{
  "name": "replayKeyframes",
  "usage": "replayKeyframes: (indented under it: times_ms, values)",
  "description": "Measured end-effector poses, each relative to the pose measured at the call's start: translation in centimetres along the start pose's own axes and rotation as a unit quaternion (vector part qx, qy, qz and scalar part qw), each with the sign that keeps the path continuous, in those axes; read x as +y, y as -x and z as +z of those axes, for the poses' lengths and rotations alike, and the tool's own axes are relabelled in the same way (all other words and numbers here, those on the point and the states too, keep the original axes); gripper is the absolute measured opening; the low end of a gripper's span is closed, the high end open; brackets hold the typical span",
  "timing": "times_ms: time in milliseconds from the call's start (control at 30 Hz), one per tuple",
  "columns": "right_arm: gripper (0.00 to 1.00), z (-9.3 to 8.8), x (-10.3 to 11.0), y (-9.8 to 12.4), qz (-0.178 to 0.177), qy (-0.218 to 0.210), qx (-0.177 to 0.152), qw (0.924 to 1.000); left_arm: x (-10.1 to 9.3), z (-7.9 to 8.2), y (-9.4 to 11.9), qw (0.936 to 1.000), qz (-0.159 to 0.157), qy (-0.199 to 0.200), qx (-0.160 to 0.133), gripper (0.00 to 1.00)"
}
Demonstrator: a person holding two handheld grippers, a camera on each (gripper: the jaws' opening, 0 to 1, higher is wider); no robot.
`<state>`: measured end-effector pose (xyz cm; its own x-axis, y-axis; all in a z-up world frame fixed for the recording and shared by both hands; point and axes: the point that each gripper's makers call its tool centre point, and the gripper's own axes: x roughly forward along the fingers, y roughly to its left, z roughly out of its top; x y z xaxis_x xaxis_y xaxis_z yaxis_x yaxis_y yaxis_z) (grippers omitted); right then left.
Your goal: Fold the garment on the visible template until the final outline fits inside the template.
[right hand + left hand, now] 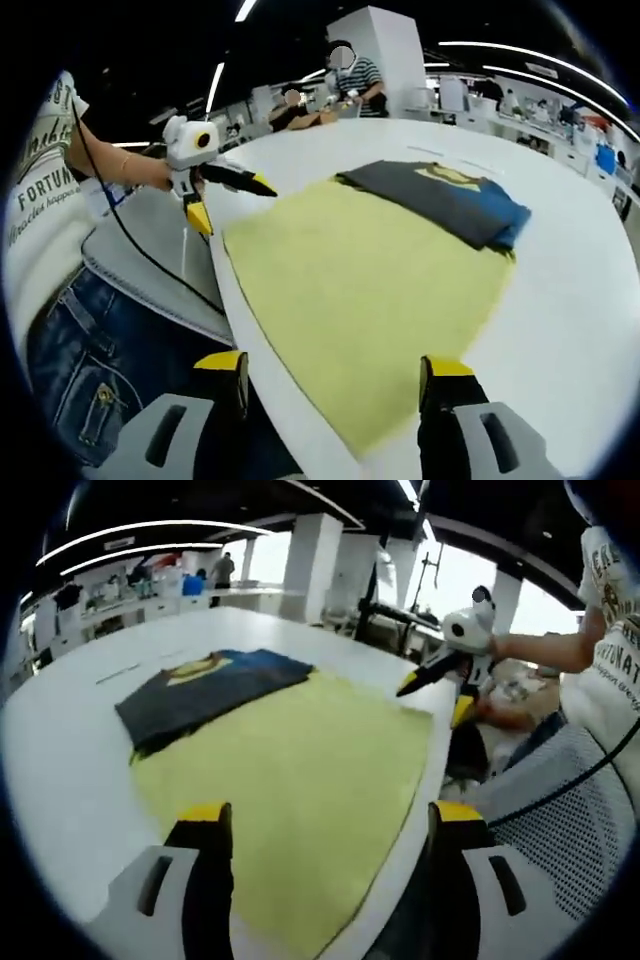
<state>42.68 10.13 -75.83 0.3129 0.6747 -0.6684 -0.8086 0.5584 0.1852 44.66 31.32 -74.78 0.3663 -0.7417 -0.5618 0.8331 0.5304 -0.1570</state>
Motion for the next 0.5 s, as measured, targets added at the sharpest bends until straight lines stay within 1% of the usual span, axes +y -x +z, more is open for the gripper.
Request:
replayKeyframes:
  times_ms: [100,167,233,333,400,500]
  values:
    - [0.60,-0.3,0.0,0.0,-0.001,0.003,0.002,1.0000,-0.2,-0.7,0.3,0.9999,0.000,-0.006,0.008,0.71]
    - [0.56,-0.9,-0.1,-0.1,-0.002,0.005,0.012,0.9999,-0.1,-0.9,0.4,0.9999,0.002,-0.008,0.010,0.67]
    - [0.55,-1.4,-0.1,-0.2,-0.004,0.012,0.022,0.9997,0.0,-1.2,0.7,0.9996,0.002,-0.017,0.020,0.62]
    - [0.54,-1.5,0.1,-0.1,-0.002,0.015,0.021,0.9997,0.0,-2.0,1.2,0.9988,0.003,-0.035,0.035,0.56]
    - [0.50,-1.6,0.1,-0.1,-0.002,0.023,0.022,0.9995,0.0,-2.6,1.3,0.9982,0.004,-0.040,0.044,0.55]
    - [0.47,-2.2,-0.2,-0.2,-0.008,0.036,0.038,0.9986,-0.1,-3.1,1.3,0.9967,0.010,-0.056,0.058,0.54]
